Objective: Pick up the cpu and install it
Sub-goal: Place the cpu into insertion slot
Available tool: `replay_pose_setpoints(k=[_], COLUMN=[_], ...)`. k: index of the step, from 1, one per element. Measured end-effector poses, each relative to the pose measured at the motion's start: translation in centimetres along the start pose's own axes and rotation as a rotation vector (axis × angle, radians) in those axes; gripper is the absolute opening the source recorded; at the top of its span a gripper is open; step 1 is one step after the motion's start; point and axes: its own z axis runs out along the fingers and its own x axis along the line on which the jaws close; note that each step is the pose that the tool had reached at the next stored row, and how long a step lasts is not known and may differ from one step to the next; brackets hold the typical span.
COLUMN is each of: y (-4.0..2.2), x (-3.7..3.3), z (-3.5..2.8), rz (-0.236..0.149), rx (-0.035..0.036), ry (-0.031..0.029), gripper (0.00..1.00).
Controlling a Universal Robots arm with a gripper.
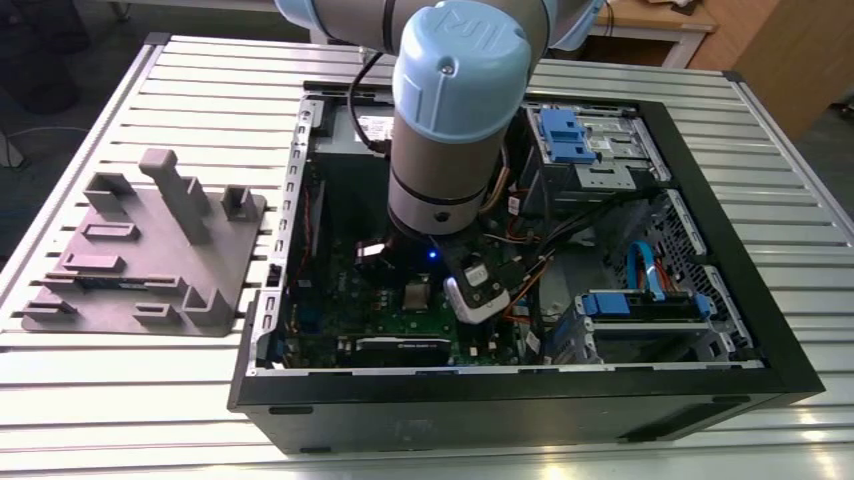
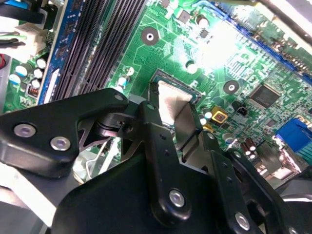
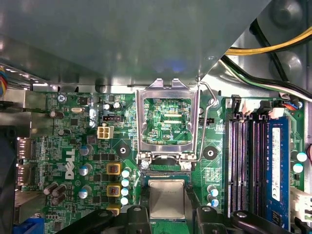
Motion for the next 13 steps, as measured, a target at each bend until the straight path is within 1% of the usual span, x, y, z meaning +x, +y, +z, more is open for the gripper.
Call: replay_pose_setpoints(k=[3,5,13], y=[0.01,0.02,0.02], x=[0.02,0.02,0.02], z=[-0.50,-0.66,-0.73], rz=[0.000,0.000,0.000], rx=[0.0014,0.0015,0.0016], ry=[0.0006,0.0006,0.0006], gripper=[0.38,0.38,0.38])
